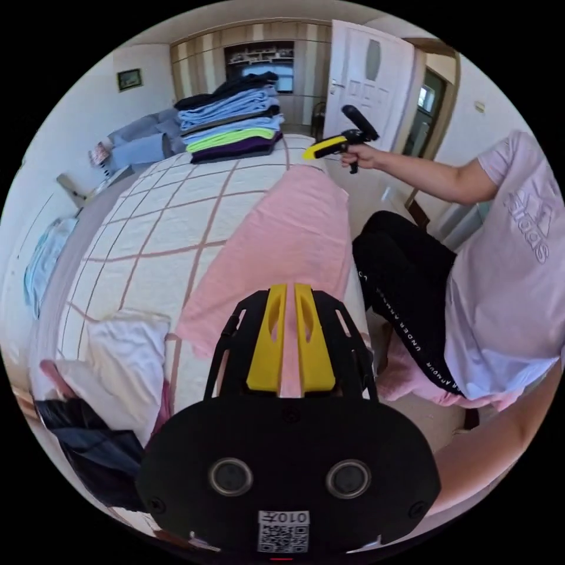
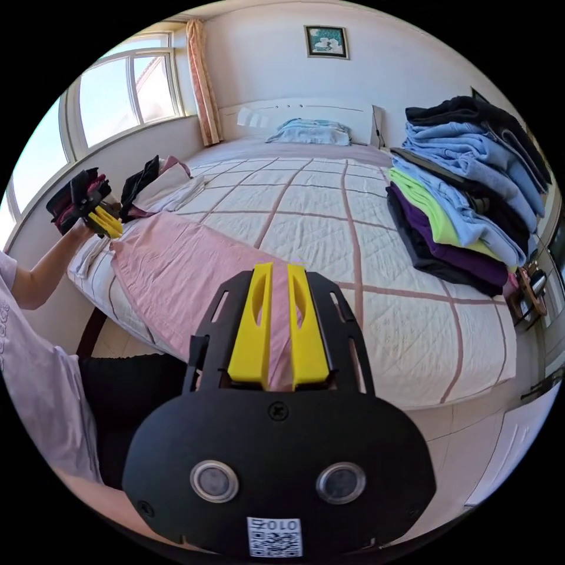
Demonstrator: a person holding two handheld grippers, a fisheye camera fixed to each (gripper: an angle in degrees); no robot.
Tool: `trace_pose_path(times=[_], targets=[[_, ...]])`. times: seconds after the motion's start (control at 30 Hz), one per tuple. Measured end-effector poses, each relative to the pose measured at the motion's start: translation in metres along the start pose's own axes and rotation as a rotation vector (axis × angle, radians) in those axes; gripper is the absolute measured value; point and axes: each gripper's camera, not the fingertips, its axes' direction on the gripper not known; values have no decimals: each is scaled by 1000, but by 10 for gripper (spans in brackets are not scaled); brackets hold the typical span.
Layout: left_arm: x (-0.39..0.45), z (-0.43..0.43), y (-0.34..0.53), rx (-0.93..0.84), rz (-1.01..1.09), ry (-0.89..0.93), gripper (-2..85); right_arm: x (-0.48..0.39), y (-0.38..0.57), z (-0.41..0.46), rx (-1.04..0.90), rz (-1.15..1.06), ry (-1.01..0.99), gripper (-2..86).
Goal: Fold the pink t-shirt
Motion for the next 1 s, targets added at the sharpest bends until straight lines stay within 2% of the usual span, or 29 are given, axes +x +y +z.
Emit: trace_pose_path(times=[0.1,0.2,0.33,0.53,0.77,1.0], targets=[[50,13,-14,-74,194,-20,21,-11,-2,23,-69,-19,-29,44],[72,19,-3,-139,212,-66,24,-1,4,59,-219,59,30,32],[84,-1,12,-101,136,-135,26,15,0,46,-120,164,-70,54],[119,-21,5,-69,216,-376,30,-26,2,8,-15,129,-10,71],[129,2,-12,-177,342,-391,21,-71,18,-17,24,105,-29,70],[139,-12,-24,-164,306,-363,-1,-94,20,-11,-23,102,-77,66]])
